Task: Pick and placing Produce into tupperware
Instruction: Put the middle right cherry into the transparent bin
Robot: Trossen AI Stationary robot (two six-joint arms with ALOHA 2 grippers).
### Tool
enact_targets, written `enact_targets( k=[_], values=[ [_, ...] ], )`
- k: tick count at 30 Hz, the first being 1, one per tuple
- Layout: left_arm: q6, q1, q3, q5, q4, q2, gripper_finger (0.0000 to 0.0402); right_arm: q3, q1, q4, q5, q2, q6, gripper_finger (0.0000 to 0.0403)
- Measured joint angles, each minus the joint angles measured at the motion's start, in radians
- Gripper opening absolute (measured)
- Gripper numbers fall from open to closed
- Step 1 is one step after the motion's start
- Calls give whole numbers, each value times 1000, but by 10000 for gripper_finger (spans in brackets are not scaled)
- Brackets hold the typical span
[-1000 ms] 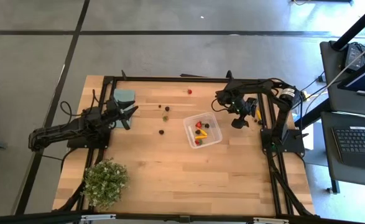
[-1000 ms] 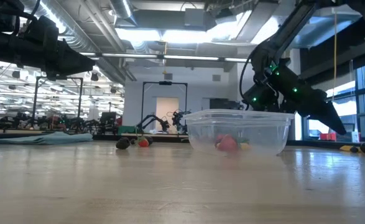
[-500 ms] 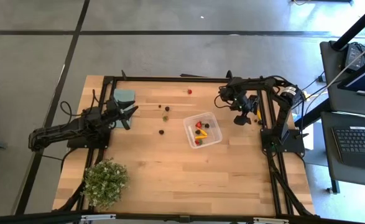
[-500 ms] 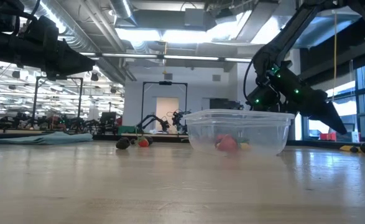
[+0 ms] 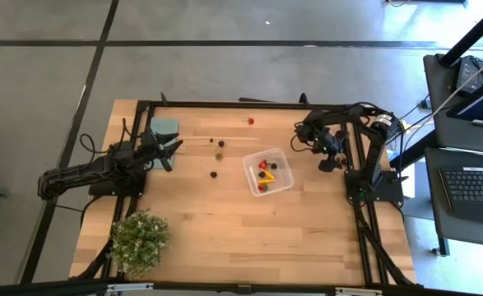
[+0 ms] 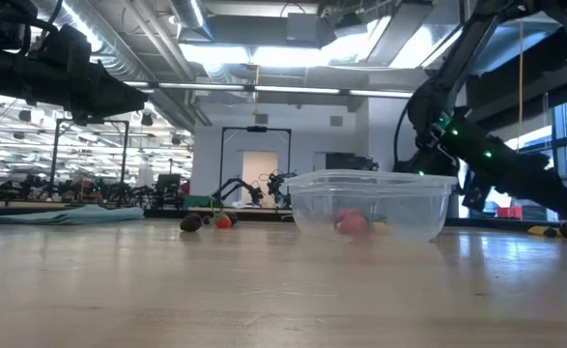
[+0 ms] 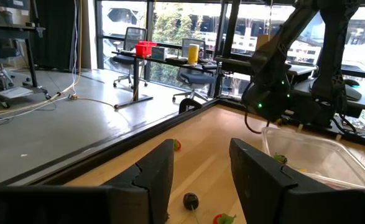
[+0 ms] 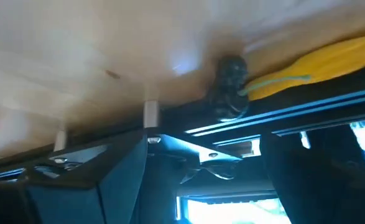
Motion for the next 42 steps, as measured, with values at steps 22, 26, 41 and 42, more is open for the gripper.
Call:
enact_targets(
  k=[22, 26, 41, 42],
  values=[
    [-1, 0, 0, -6, 0, 0, 149, -21, 1, 102, 68, 0, 12, 311],
    [-2, 0, 0, -6, 0, 0, 149, -25, 1, 106, 67, 0, 11, 311],
    [-3, 0, 0, -5, 0, 0, 149, -25, 2, 105, 23, 0, 4, 276],
    [-3, 0, 0, -5, 0, 0, 149, -25, 2, 105, 23, 0, 4, 274]
  ],
)
